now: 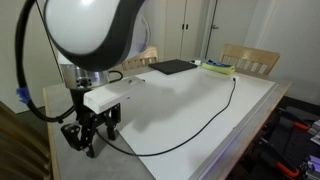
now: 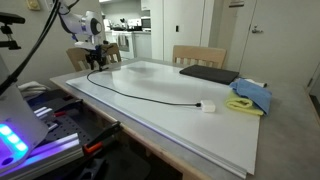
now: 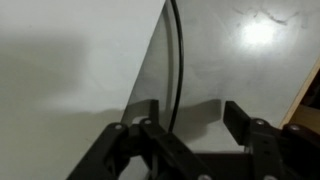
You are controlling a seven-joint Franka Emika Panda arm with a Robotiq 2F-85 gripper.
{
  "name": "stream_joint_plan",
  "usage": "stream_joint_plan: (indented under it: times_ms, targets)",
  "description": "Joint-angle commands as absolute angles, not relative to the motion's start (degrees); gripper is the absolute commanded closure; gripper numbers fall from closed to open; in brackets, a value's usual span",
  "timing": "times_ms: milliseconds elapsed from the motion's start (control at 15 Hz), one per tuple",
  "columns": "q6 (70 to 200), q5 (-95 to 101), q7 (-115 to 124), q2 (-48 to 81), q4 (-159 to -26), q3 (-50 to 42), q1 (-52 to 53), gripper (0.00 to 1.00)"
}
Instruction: Wind the charging cable
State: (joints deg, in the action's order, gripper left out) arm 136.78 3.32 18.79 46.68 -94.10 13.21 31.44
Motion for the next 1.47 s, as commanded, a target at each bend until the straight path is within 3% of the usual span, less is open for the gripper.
stream_joint_plan:
  times_ms: [0, 333, 400, 1000, 1333, 1400]
  targets:
    - [135.3, 3.5, 18.5, 47.0, -92.9, 11.5, 32.1, 0.62]
    - [133.4, 4.0, 19.2, 46.0, -93.1, 10.2, 32.0, 0.98]
    - [132.7, 4.2, 19.0, 45.8, -93.1, 10.1, 31.9, 1.0]
    - [132.4, 2.1, 18.7, 36.3, -97.8, 10.9, 28.7, 0.99]
    - [135.5, 9.1, 29.3, 26.7, -106.4, 4.9, 30.0, 0.99]
    - [133.5, 7.3, 26.4, 31.9, -99.9, 7.1, 29.0, 0.96]
